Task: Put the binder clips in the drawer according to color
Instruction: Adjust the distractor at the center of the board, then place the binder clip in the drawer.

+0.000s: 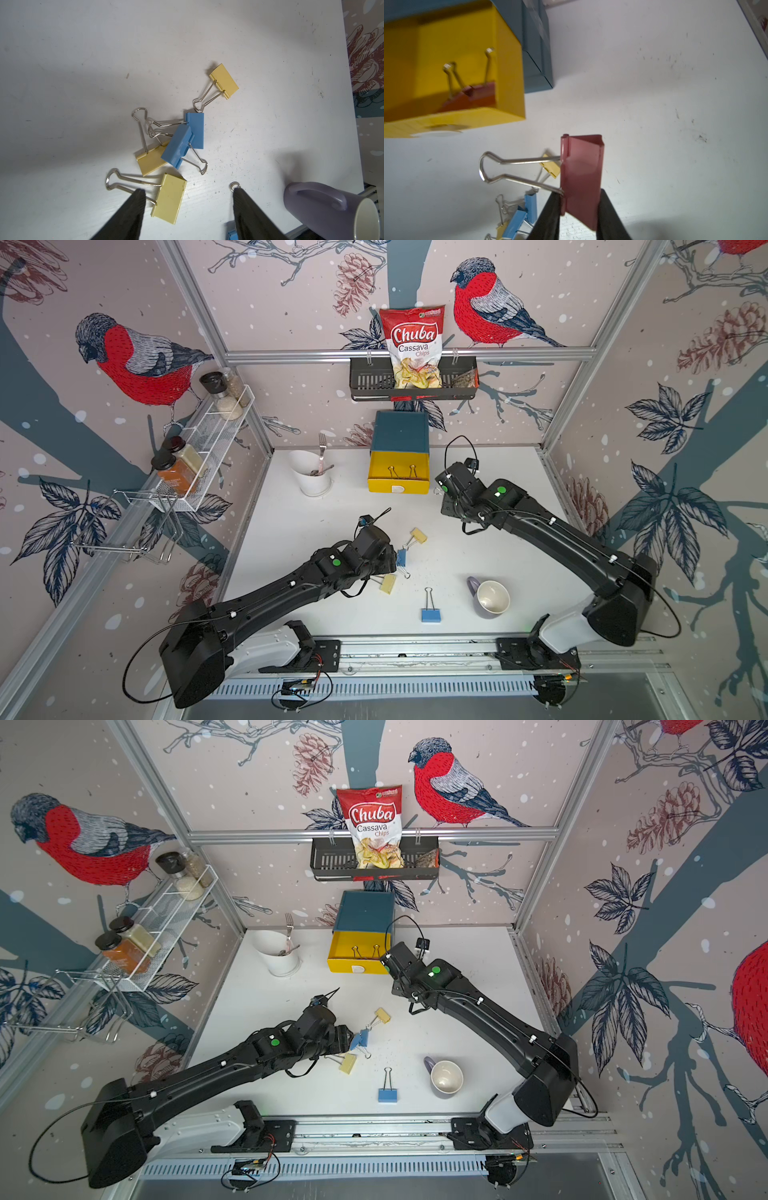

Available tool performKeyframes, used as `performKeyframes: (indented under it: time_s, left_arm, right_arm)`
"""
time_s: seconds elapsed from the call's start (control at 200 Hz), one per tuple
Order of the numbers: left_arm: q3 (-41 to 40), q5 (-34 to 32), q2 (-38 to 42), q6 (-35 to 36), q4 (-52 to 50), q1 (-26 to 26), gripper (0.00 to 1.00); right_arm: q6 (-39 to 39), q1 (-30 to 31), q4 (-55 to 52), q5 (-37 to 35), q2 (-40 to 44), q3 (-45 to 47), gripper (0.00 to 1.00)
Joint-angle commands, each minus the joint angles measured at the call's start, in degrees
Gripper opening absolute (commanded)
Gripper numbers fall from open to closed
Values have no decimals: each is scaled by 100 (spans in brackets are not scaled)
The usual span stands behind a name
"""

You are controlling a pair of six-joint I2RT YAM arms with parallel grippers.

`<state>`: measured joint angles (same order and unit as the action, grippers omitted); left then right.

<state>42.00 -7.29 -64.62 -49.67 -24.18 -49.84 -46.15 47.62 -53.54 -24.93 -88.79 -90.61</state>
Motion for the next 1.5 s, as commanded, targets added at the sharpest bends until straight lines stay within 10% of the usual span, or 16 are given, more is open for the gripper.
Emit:
performKeyframes:
  time_s: [0.0,0.35,0.85,1.236,1.496]
  left_arm:
    - [-77,-19,120,-234,433,-25,70]
    - [16,5,149,-457,1175,115,68]
    - [56,-165,535,-499,749,182,67]
    - [129,-111,656,-491,567,177,67]
    - [-91,-228,880,-588,518,184,68]
  right_arm:
    - [544,7,-287,63,-501,-940,25]
    - [1020,-274,-1124,769,-3178,-4636,25]
    - [1038,-414,-696,1292,-3638,-4454,27]
    - [1099,-431,-533,1281,-3557,-4450,65]
    - [1162,-93,-216,676,-2872,-4310,66]
